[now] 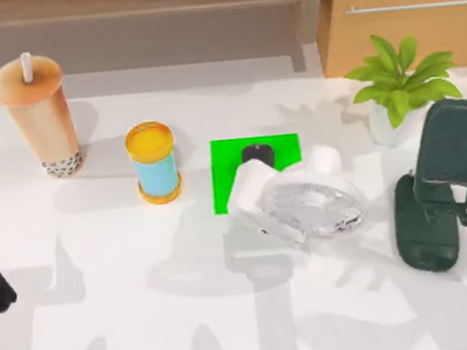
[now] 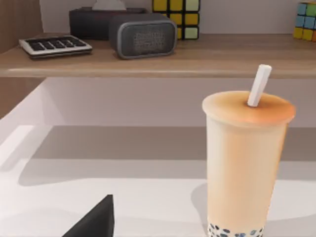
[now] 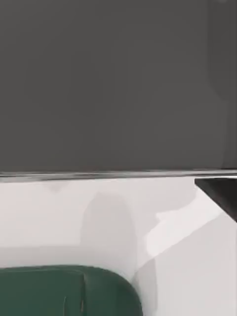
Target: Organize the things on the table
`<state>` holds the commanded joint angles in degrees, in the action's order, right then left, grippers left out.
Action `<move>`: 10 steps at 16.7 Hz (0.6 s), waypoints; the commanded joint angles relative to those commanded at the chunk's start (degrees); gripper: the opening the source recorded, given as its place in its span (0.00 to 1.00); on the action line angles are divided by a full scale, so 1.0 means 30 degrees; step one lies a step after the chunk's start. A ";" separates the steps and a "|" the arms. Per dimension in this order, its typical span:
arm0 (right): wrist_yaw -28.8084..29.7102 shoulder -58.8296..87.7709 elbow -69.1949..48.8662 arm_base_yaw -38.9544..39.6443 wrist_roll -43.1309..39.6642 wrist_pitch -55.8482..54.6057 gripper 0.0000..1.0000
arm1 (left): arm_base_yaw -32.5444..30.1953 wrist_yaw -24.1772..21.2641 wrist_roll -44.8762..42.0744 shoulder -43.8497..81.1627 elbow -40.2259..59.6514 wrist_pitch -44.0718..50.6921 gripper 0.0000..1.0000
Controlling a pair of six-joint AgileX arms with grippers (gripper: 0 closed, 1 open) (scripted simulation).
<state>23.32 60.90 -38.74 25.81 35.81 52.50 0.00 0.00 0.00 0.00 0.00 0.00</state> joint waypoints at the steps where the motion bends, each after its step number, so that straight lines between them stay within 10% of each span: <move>1: 0.1320 -0.0411 -0.0198 0.0755 0.0553 -0.0403 0.00 | 0.0000 0.0000 0.0000 0.0000 0.0000 0.0000 1.00; 10: 0.8182 0.0600 -0.0863 0.8153 0.3262 -0.5914 0.00 | 0.0000 0.0000 0.0000 0.0000 0.0000 0.0000 1.00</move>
<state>47.87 62.70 -41.33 50.27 45.60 34.76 0.00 0.00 0.00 0.00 0.00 0.00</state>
